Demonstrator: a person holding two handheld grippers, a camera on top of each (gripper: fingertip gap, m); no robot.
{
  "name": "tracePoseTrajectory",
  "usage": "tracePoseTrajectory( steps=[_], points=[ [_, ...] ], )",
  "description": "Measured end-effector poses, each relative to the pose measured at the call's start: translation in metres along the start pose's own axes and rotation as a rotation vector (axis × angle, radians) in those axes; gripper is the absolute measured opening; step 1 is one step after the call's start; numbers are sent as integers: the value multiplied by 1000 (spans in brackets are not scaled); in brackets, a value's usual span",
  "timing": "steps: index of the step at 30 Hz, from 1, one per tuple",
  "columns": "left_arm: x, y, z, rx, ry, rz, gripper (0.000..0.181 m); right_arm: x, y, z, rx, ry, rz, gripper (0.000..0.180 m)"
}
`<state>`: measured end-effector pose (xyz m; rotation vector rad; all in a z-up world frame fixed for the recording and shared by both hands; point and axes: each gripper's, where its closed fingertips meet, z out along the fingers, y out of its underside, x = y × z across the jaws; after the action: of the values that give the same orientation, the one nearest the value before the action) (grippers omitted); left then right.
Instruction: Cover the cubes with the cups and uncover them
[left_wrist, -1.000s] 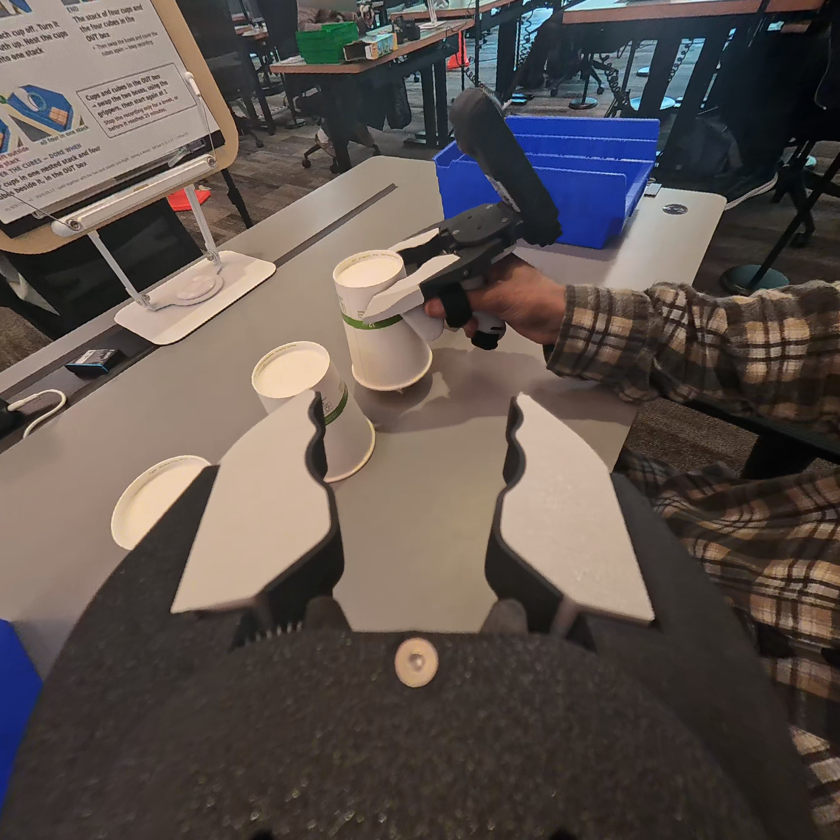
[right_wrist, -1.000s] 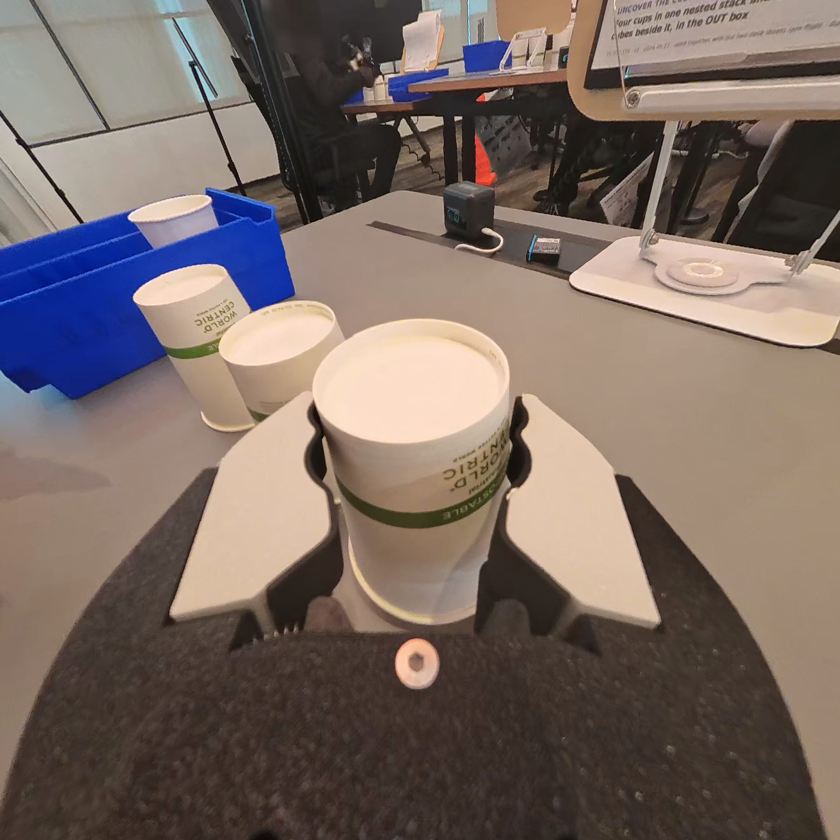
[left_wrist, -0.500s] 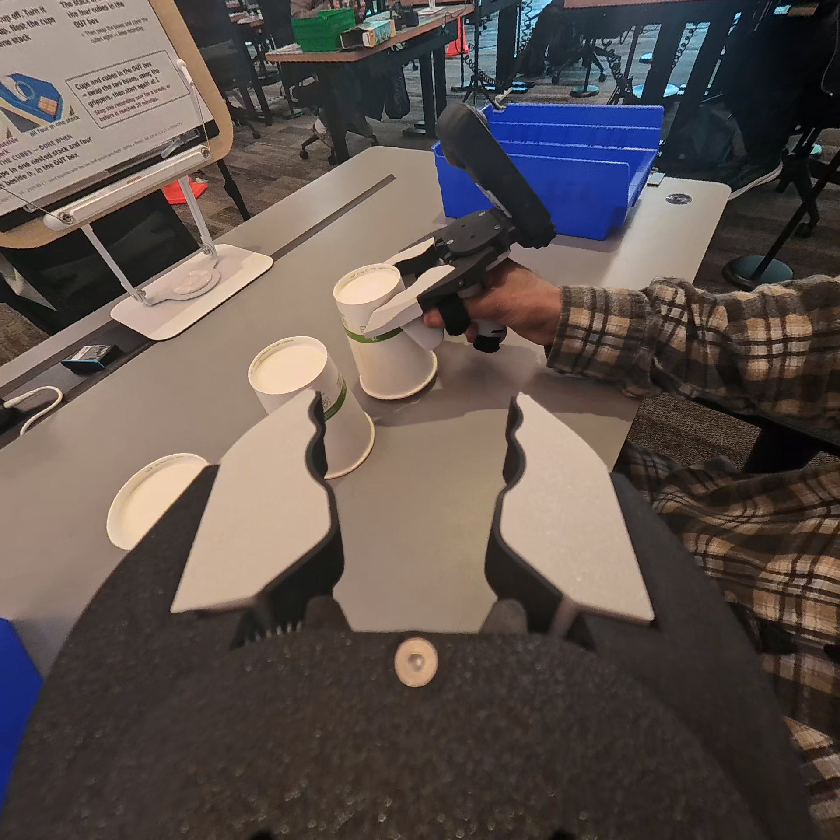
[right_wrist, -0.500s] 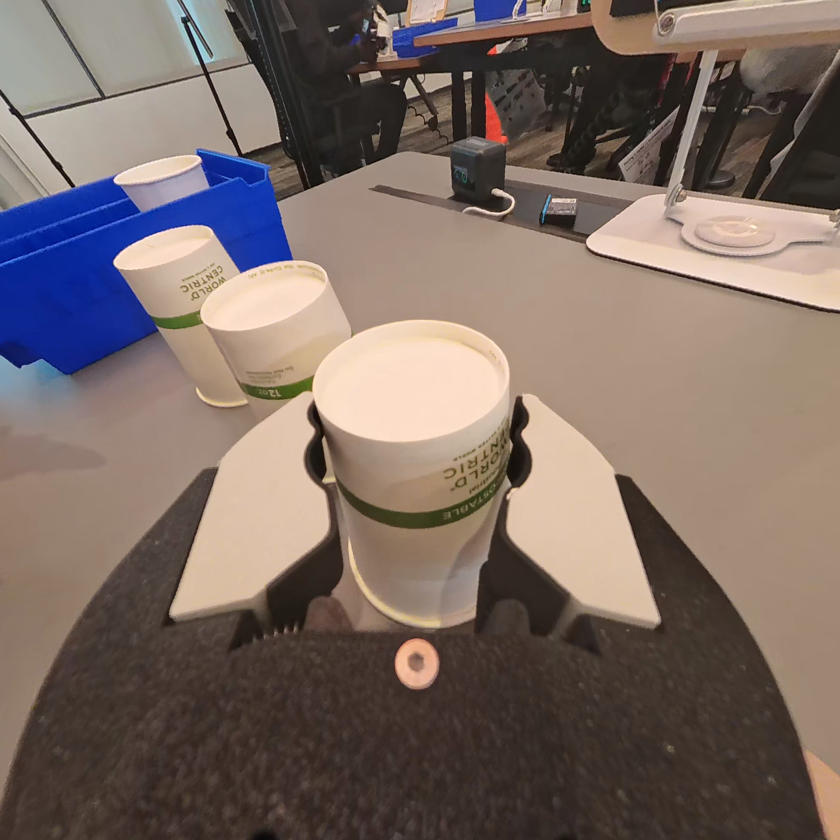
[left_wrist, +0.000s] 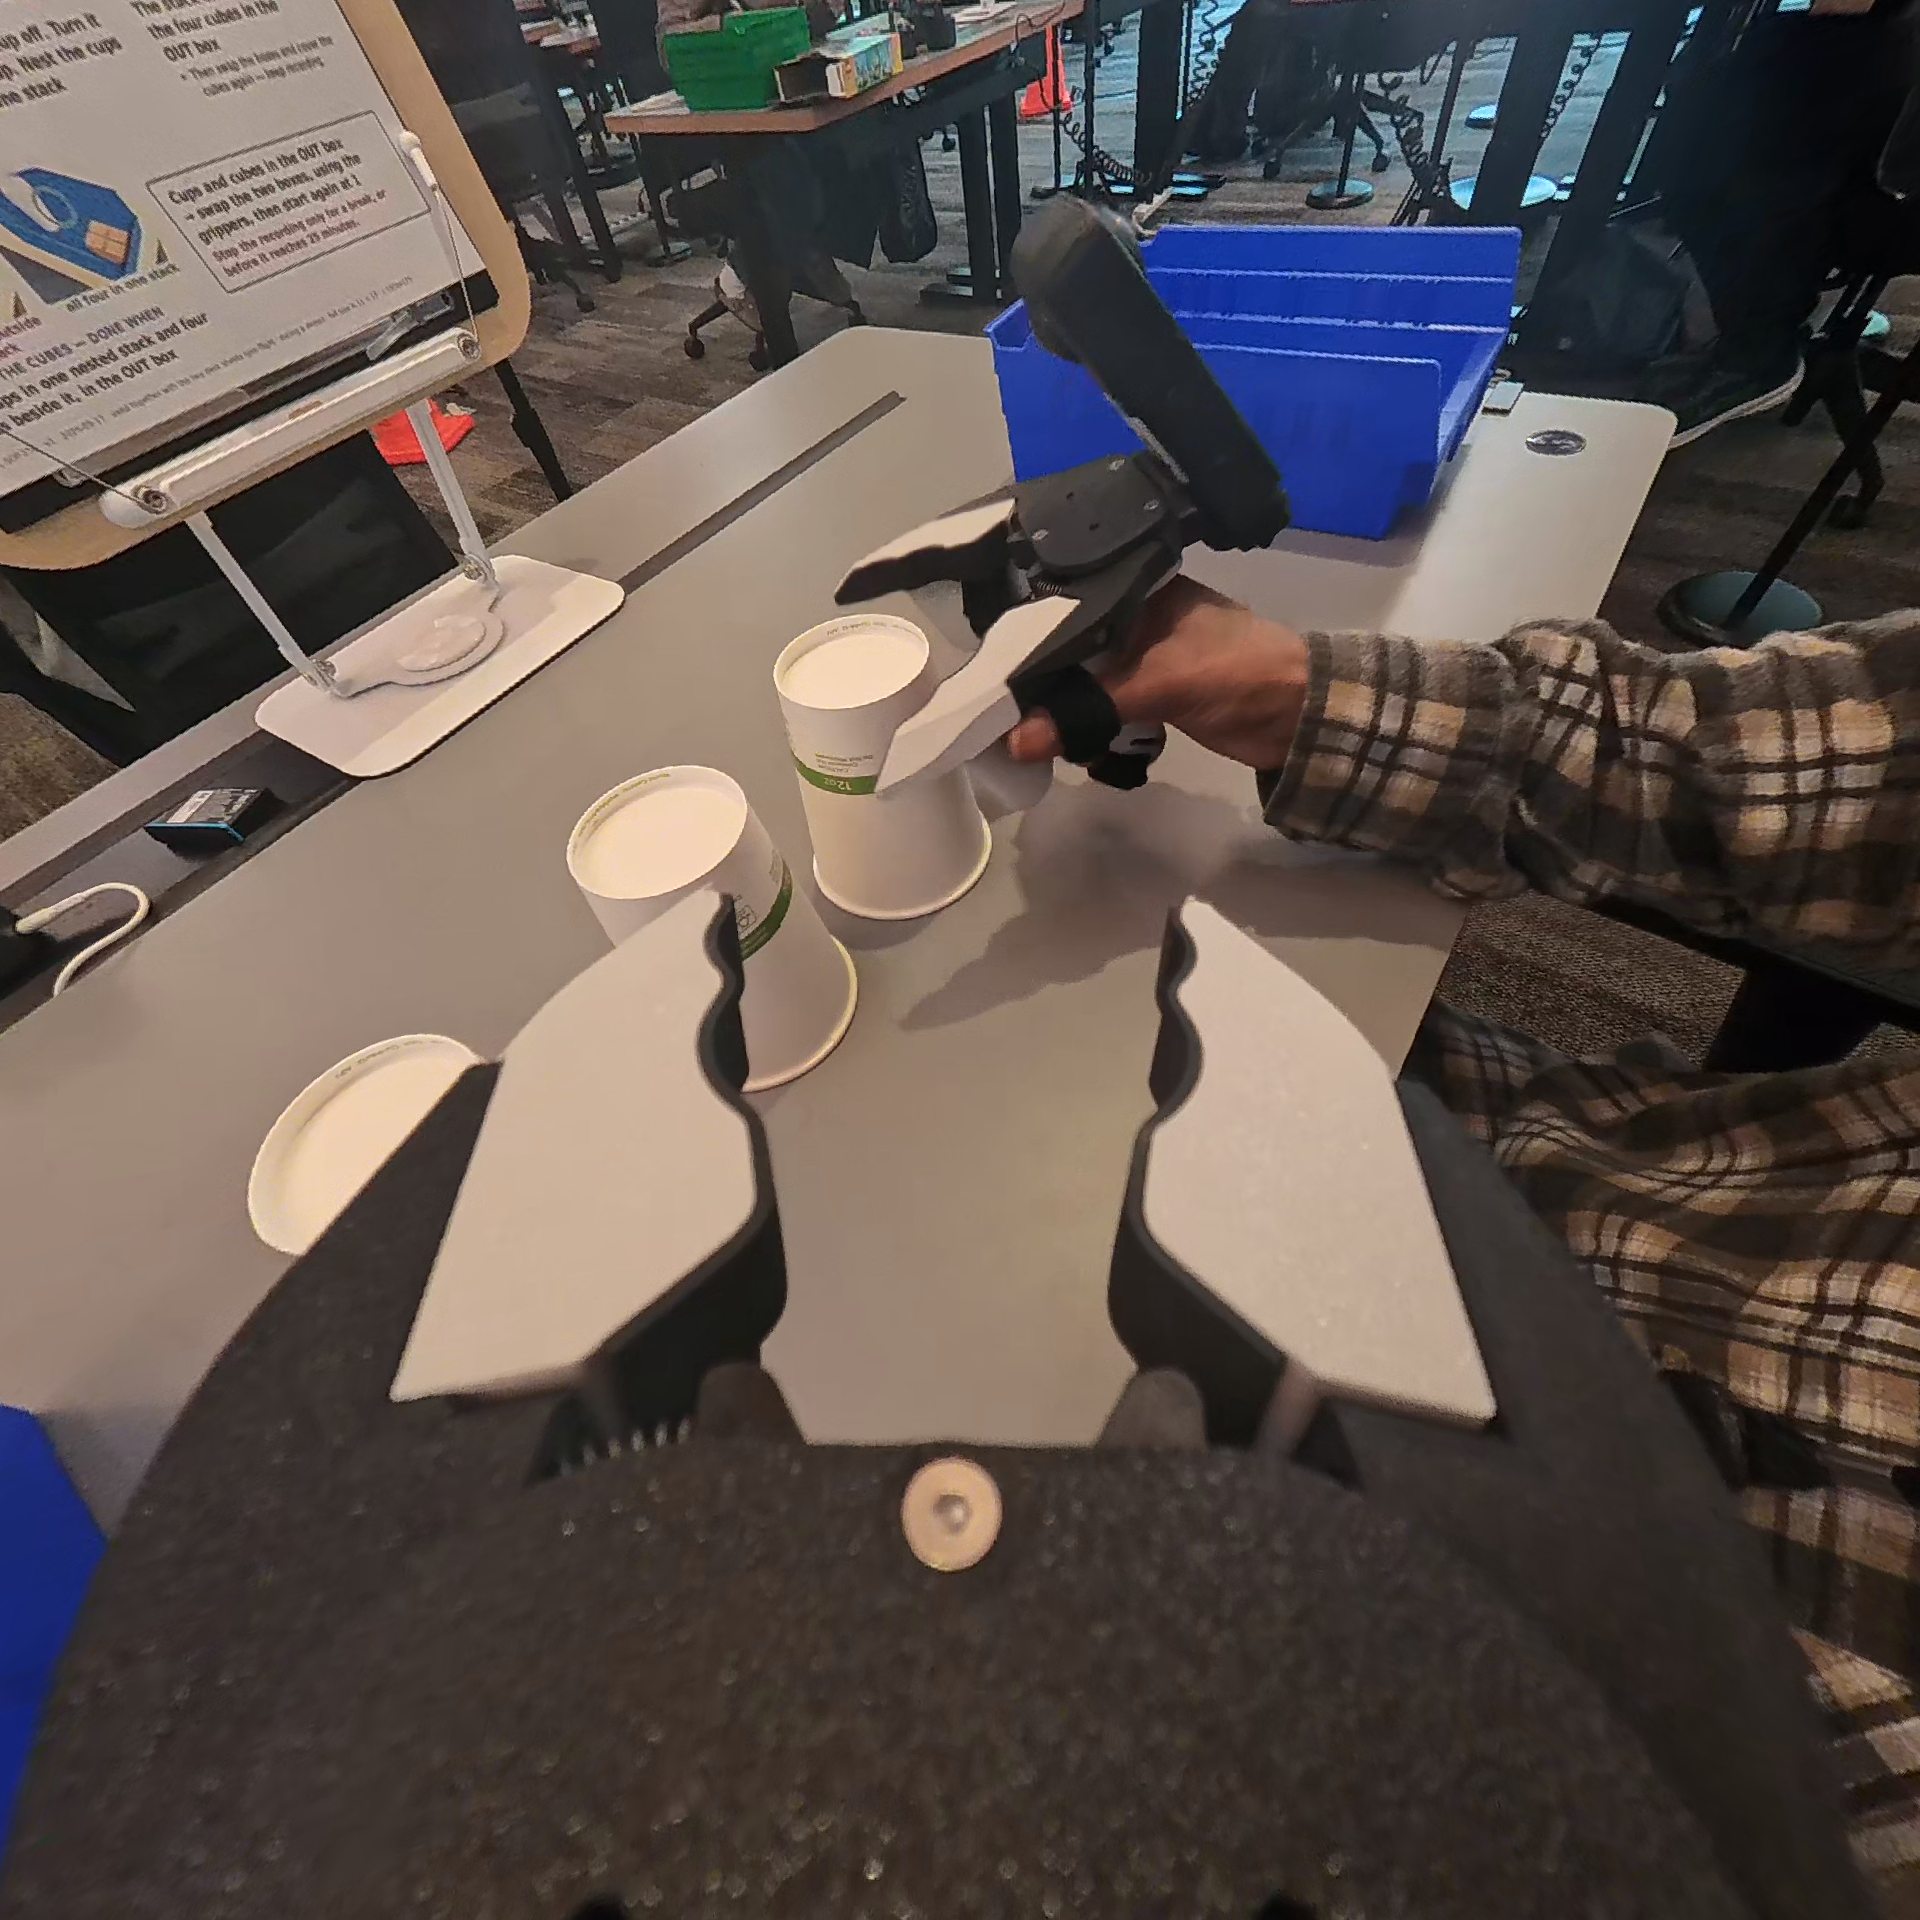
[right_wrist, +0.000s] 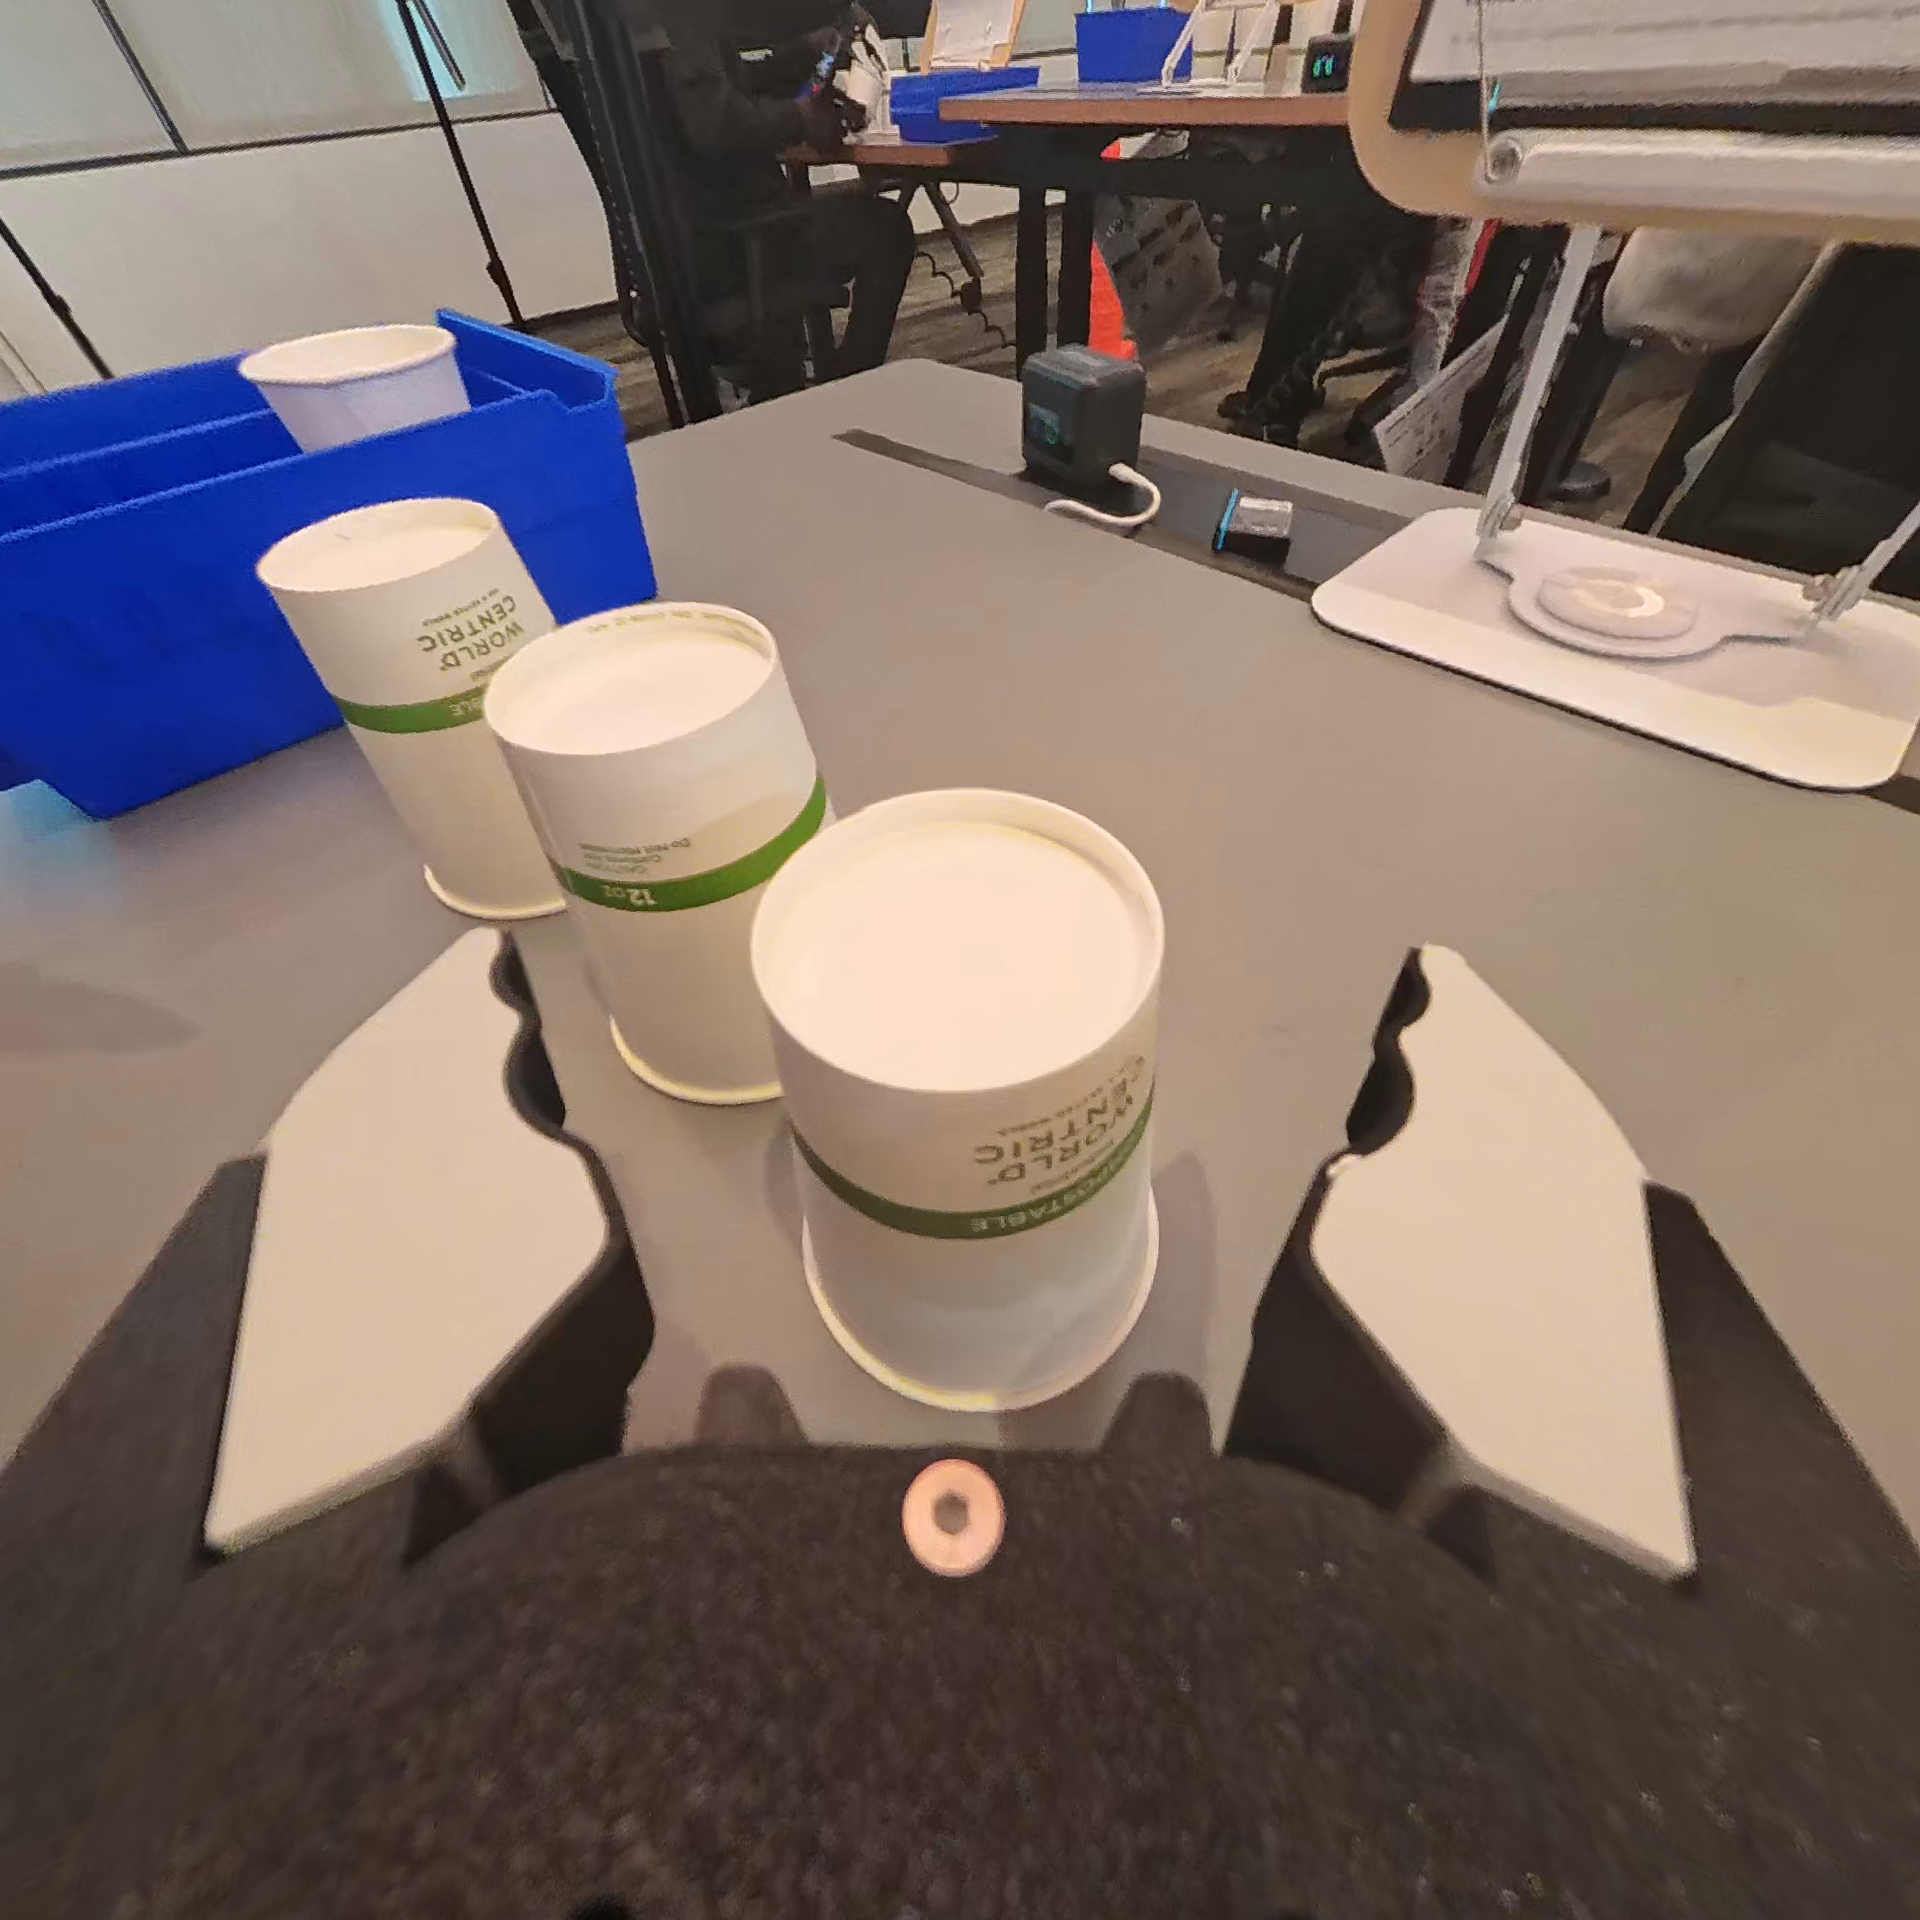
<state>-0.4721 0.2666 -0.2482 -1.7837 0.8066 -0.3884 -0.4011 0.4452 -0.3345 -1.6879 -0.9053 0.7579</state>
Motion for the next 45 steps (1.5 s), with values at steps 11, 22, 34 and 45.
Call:
tracePoseTrajectory(
  steps=[11, 22, 34, 45],
  points=[
    [-2, 1, 0, -8, -17, 9, 76, -18, -27, -32, 35, -29, -78, 146],
    [-5, 8, 8, -31, -23, 3, 76, -44, -23, -125, 82, -33, -101, 143],
    [-157, 25, -105, -259, -428, -42, 73, -30, 13, -192, 133, -19, -4, 135],
    [-296, 125, -144, -711, -415, -42, 72, -32, 25, -181, 141, -91, 56, 130]
  ],
)
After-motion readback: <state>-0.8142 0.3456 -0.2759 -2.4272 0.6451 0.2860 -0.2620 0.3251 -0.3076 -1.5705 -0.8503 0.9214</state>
